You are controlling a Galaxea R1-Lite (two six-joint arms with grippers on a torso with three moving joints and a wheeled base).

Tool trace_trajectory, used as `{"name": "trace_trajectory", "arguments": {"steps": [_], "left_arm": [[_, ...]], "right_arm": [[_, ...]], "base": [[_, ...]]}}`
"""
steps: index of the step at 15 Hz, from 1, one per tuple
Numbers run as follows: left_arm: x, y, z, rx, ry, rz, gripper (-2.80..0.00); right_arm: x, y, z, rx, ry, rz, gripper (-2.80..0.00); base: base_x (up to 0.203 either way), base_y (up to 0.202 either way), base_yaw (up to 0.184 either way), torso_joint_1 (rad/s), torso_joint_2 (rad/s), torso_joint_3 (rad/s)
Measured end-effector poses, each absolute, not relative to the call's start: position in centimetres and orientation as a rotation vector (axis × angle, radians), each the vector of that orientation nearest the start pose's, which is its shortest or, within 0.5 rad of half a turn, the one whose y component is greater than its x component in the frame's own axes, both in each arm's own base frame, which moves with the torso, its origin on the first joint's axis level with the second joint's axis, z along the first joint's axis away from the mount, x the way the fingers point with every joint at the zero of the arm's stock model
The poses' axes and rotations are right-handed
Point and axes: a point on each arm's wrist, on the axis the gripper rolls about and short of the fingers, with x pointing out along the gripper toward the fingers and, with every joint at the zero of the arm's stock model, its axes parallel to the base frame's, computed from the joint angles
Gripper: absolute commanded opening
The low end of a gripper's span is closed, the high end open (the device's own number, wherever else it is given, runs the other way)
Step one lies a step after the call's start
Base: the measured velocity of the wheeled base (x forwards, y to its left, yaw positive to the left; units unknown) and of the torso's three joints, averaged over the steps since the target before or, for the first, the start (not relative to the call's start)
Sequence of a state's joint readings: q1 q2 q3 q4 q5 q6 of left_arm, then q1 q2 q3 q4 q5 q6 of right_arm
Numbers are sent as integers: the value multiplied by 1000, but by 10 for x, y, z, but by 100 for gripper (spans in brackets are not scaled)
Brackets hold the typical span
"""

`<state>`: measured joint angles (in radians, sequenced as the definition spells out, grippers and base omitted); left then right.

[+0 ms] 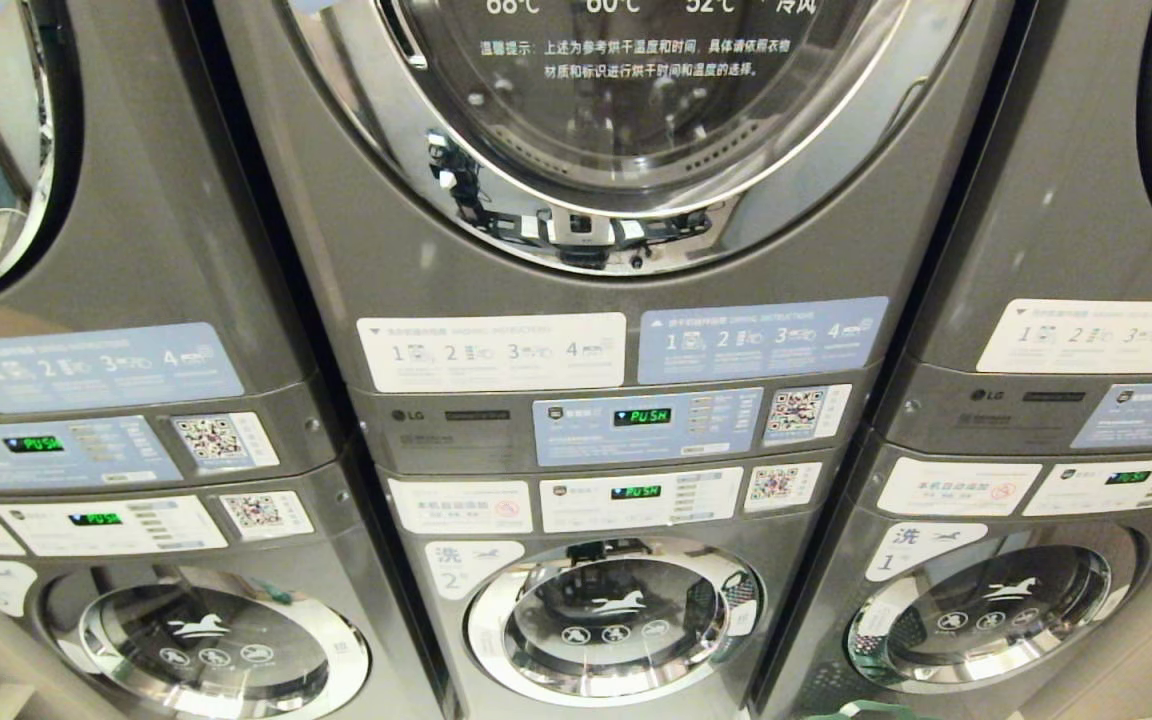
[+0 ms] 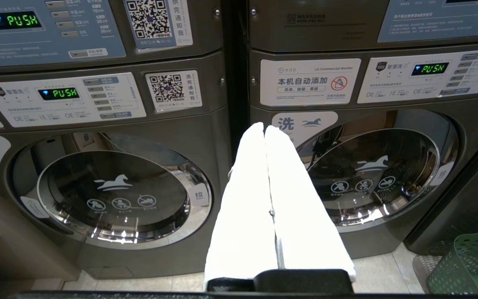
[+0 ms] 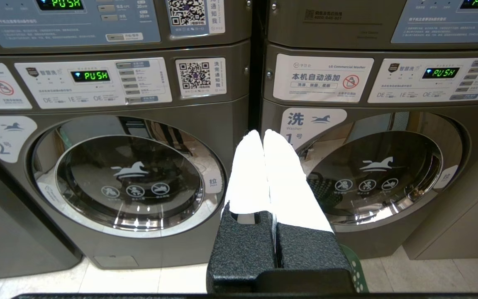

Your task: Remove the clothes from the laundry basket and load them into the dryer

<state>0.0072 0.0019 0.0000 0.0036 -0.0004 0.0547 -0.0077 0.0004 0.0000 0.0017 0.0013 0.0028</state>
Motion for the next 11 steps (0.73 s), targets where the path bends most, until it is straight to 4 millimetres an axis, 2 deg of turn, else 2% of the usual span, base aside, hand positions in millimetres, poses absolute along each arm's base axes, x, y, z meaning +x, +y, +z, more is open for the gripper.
{"name": "trace_trajectory", "arguments": {"steps": [11], "left_arm": [[-23, 0, 75, 55, 4, 7, -280]], "right_arm": [[-23, 0, 75, -3, 3, -4, -280]], "base": [[0, 0, 0, 0, 0, 0]]}}
